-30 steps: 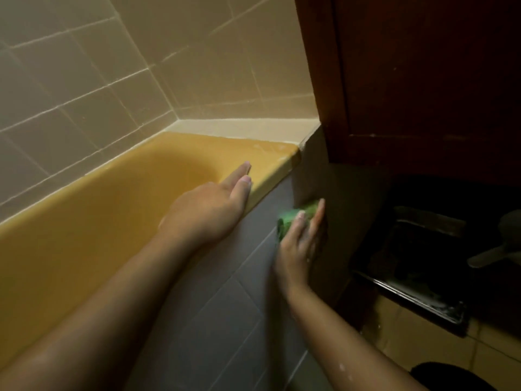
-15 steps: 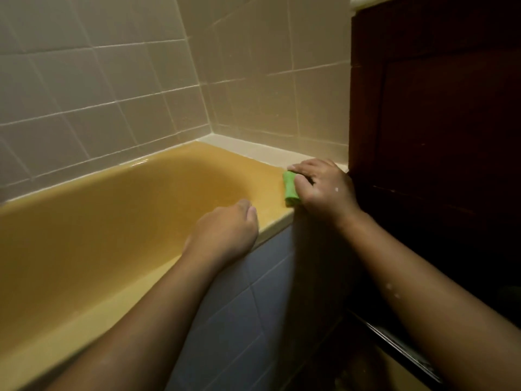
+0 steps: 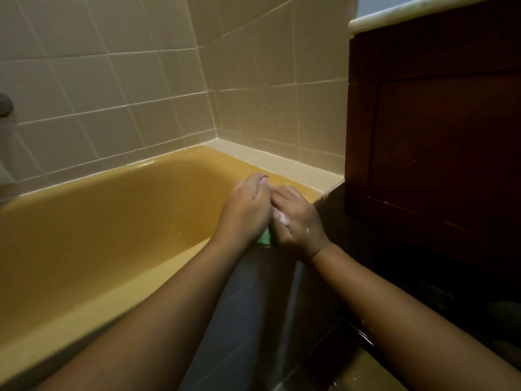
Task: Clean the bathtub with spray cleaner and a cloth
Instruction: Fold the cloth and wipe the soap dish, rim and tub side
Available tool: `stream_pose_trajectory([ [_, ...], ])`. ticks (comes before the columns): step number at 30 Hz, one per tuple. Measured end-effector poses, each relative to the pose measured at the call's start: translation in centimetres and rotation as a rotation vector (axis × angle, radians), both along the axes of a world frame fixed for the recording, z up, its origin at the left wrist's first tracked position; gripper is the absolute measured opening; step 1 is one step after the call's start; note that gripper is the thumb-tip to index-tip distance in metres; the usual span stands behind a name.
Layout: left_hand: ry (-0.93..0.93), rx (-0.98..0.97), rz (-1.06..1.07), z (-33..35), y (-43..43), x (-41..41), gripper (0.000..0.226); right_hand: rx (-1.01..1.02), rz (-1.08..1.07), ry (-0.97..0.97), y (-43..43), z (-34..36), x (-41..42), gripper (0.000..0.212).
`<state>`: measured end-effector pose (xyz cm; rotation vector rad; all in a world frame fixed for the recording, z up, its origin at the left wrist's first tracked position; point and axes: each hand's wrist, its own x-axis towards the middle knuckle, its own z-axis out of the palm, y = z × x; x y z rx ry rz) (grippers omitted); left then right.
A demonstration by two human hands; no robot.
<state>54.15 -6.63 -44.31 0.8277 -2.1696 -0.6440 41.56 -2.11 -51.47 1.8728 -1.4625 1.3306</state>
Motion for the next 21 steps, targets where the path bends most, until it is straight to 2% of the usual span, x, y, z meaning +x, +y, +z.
stream_pose_trajectory([
  [6,-0.445,-0.343,0.092,-1.2,0.4,-4.3,0.054,0.057,-0.143,-0.16,0.2,-1.8,-4.6,0.055],
  [9,-0.557,-0.462,0.161,-1.4,1.2,-4.7,0.054,0.106,-0.148,-0.186,0.8,-2.6,-6.9,0.059],
  [13,-0.621,-0.777,0.297,-2.7,2.7,-0.7,0.057,0.135,-0.111,-0.149,1.3,-3.4,-7.9,0.052],
  [16,-0.684,-0.782,0.338,-3.2,2.9,-0.2,0.054,0.106,-0.094,-0.12,1.5,-3.5,-8.2,0.045],
  [21,-0.697,-0.599,0.243,-1.5,3.4,-5.3,0.05,0.116,-0.09,-0.116,1.7,-3.5,-9.5,0.048],
])
